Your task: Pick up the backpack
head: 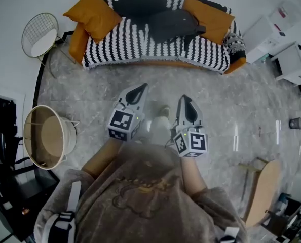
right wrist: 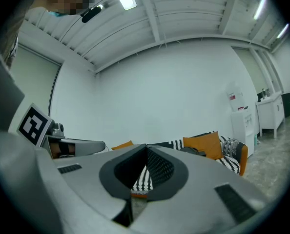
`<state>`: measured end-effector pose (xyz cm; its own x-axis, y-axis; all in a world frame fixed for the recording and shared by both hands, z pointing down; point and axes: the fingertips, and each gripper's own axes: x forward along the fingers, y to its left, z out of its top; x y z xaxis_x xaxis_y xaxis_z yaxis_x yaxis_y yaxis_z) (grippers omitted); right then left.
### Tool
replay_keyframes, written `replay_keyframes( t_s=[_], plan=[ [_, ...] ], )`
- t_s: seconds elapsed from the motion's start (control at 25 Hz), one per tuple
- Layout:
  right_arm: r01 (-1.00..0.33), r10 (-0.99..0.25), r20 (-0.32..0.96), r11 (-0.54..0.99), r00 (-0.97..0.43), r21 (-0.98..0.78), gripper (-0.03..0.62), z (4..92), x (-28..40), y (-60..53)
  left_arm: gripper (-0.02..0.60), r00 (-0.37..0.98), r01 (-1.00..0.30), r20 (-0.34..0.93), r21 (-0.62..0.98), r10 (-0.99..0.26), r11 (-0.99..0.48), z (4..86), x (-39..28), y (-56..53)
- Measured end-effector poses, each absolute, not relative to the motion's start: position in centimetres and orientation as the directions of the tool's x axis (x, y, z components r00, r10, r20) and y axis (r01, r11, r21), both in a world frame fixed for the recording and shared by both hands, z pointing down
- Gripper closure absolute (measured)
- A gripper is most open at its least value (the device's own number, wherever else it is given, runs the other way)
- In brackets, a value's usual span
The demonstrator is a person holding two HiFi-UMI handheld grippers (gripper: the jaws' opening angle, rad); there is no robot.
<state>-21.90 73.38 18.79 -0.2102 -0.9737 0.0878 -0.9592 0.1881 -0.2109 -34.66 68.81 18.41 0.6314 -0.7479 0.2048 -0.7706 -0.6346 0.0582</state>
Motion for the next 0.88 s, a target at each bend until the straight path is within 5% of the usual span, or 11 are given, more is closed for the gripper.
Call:
replay_keyframes(
  t_s=[0.88],
  plan=[
    [-0.954, -0.976, 0.084, 0.174, -0.2, -0.243, 0.594, 19.9, -13.7, 54.2, 0.581, 0.625, -0.773, 0.228, 0.05, -0.746, -0.632, 19.0, -27.1, 50.1]
  ],
)
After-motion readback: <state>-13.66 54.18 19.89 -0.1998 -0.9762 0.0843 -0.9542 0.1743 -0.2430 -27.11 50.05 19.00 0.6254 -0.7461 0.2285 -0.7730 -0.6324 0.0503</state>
